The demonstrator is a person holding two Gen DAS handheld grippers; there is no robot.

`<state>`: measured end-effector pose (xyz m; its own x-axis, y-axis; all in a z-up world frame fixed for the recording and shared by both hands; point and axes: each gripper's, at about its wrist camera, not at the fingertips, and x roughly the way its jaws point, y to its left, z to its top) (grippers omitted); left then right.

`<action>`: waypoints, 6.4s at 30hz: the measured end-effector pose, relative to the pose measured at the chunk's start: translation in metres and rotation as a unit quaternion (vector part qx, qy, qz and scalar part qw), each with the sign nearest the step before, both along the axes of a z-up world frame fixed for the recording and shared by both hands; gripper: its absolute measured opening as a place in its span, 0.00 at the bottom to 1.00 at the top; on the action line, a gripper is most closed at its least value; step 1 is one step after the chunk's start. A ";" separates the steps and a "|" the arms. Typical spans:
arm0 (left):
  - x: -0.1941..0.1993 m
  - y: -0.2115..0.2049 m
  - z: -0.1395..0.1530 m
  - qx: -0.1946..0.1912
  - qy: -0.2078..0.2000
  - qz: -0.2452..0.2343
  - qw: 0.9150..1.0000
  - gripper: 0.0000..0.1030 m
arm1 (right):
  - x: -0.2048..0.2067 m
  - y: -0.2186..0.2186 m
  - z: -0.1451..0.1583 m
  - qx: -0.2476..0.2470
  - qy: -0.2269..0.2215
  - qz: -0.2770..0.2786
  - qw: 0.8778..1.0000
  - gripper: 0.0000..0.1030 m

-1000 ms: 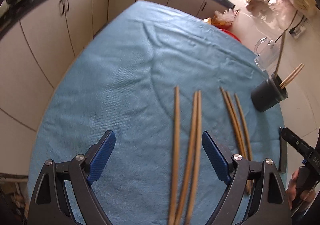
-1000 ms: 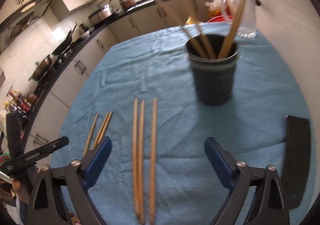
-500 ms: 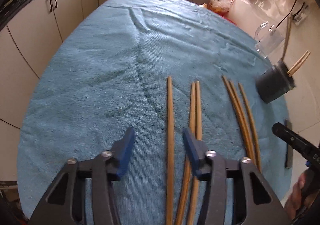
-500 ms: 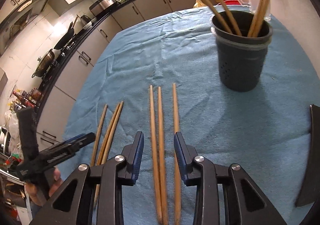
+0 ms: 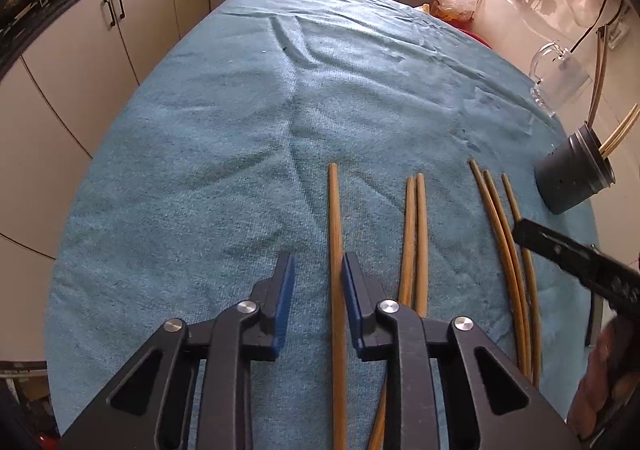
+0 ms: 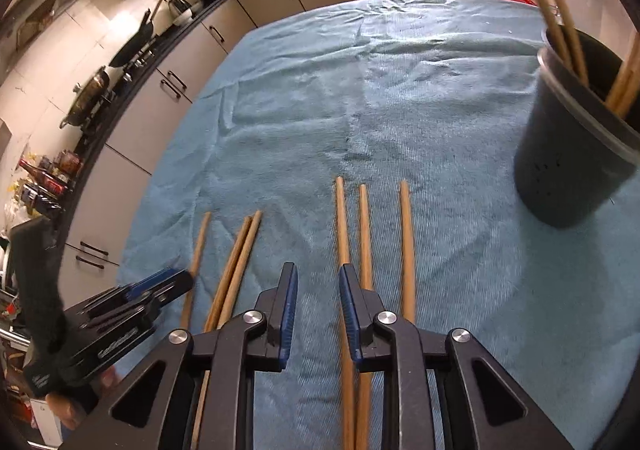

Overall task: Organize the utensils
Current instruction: 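Move the right tool back over the remaining chopsticks and close on one, then lift a chopstick upright with the right tool while the left tool lifts another toward the cup, then lower the chopstick into the black cup and open the left tool while the right tool does the same, then close the right tool on a towel chopstick while the left tool closes on another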

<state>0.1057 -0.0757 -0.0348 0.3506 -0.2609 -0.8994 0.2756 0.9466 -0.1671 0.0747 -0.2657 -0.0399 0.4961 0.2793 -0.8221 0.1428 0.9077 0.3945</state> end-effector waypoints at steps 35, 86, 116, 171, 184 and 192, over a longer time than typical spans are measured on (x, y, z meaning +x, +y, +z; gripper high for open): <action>-0.044 0.029 0.088 -0.068 -0.144 0.010 0.987 0.06 | -0.087 0.020 0.078 -0.059 -0.196 0.025 0.978 0.07; -0.094 0.008 0.174 -0.097 -0.220 -0.037 0.970 0.06 | -0.146 -0.028 0.120 0.005 -0.289 -0.075 0.954 0.07; -0.070 -0.147 0.235 -0.138 -0.244 -0.138 0.950 0.06 | -0.175 -0.170 0.161 0.010 -0.336 -0.249 0.908 0.07; -0.042 -0.145 0.200 -0.160 -0.215 -0.100 0.958 0.69 | -0.159 -0.168 0.140 -0.110 -0.240 -0.306 0.914 0.94; -0.049 -0.018 0.108 -0.088 -0.133 -0.019 0.987 0.71 | -0.158 -0.082 0.096 -0.104 -0.207 -0.185 0.955 0.95; -0.034 0.007 0.043 -0.058 -0.037 -0.010 0.998 0.61 | -0.143 -0.043 0.073 -0.074 -0.176 -0.123 0.974 0.91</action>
